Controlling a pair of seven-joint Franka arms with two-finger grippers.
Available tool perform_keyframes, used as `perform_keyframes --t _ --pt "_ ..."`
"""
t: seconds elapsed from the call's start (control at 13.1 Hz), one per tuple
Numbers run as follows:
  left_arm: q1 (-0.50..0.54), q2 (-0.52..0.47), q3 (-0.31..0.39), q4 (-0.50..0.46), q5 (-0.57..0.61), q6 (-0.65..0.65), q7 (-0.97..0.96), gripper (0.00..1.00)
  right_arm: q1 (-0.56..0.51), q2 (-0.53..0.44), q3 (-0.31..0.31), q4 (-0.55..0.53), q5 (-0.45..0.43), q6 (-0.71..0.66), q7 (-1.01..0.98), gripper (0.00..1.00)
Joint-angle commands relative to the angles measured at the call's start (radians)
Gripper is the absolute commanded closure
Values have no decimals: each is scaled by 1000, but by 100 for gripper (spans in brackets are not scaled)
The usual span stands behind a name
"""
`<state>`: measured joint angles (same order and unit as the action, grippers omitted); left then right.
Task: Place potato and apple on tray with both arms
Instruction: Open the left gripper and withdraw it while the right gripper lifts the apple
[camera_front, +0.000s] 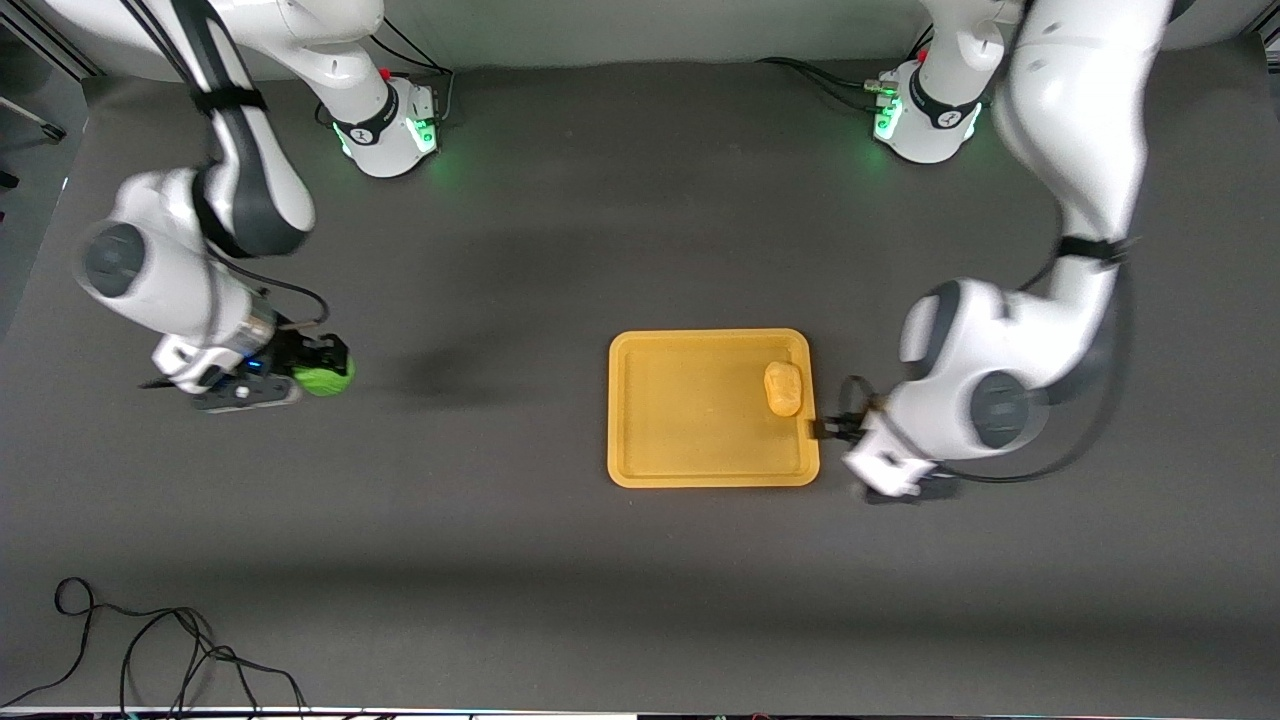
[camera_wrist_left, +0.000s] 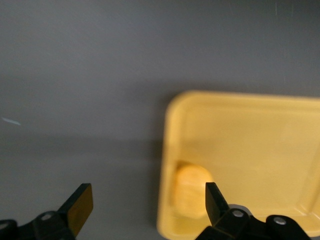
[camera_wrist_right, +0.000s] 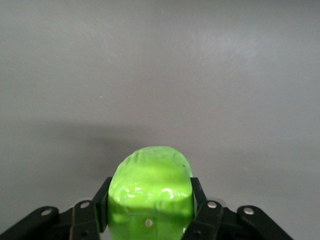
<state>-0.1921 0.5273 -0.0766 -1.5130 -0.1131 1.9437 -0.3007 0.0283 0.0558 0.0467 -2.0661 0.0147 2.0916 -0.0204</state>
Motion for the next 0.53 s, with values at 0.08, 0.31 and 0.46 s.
perform_keyframes --t 0.08,0.31,0.46 --pt "155 -177 -8 -29 21 -73 177 0 12 16 -1 288 5 -272 -1 74" --pt "245 -332 -3 -90 42 -138 328 0 88 77 1 435 2 -308 77 74" --pt "282 -429 -3 -166 62 -132 396 0 178 139 1 519 -2 -311 201 74"
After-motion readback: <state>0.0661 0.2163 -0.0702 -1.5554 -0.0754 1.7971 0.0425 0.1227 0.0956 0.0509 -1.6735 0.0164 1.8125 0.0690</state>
